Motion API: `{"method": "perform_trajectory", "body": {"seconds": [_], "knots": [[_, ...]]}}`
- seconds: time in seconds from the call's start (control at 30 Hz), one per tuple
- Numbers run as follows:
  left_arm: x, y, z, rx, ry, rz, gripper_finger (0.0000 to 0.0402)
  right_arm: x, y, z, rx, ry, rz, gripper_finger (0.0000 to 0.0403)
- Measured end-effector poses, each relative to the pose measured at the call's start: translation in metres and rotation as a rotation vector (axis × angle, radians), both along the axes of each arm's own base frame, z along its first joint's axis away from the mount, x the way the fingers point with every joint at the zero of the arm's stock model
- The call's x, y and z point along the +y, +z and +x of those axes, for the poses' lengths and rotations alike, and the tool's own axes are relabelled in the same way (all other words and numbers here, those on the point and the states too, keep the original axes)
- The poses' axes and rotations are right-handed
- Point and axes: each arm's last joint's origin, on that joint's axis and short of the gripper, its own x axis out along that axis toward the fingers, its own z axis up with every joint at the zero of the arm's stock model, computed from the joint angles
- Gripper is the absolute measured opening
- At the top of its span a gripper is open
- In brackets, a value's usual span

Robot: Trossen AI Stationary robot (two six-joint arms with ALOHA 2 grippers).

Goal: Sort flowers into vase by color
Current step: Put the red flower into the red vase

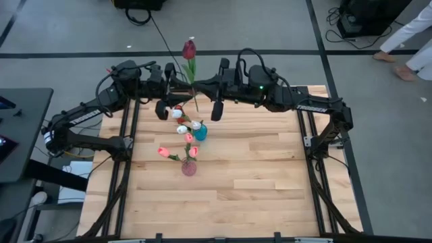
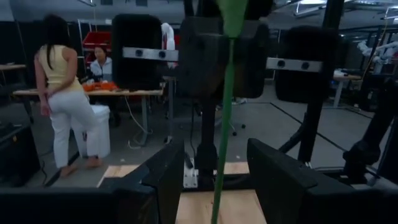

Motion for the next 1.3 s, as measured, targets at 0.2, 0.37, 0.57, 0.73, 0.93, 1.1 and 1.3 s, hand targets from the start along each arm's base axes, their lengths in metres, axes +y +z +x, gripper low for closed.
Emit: {"method": "perform_trajectory", "body": {"seconds": [0.2, 0.37, 0.57, 0.73, 0.93, 1.1, 1.3], "knots": [[0.001, 0.004, 0.001, -0.043, 0.015, 0.022, 0.0182, -0.008, -0.004, 0.003, 0.009, -0.023, 0.007, 0.0003], [0.002, 0.005, 0.002, -0.055, 0.044, 0.026, 0.0182, -0.008, -0.007, 0.007, 0.003, -0.02, 0.01, 0.0003], [0.005, 0.001, 0.007, -0.042, 0.061, 0.034, 0.017, -0.009, -0.014, 0.014, 0.019, -0.019, 0.012, 0.0003], [0.008, -0.001, 0.007, -0.026, 0.07, 0.029, 0.0093, -0.008, -0.013, 0.013, 0.009, -0.014, 0.011, 0.0008], [0.015, 0.009, -0.003, -0.051, 0.036, -0.007, 0.0014, -0.007, -0.012, 0.012, 0.016, -0.009, 0.032, 0.0057], [0.007, 0.031, -0.032, -0.131, 0.013, 0.051, 0.0011, -0.002, 0.004, -0.014, 0.06, 0.002, 0.017, 0.01], [-0.019, 0.048, -0.082, -0.193, 0.073, 0.166, 0.001, 0.012, 0.013, -0.045, 0.056, -0.017, 0.016, 0.0109]]}}
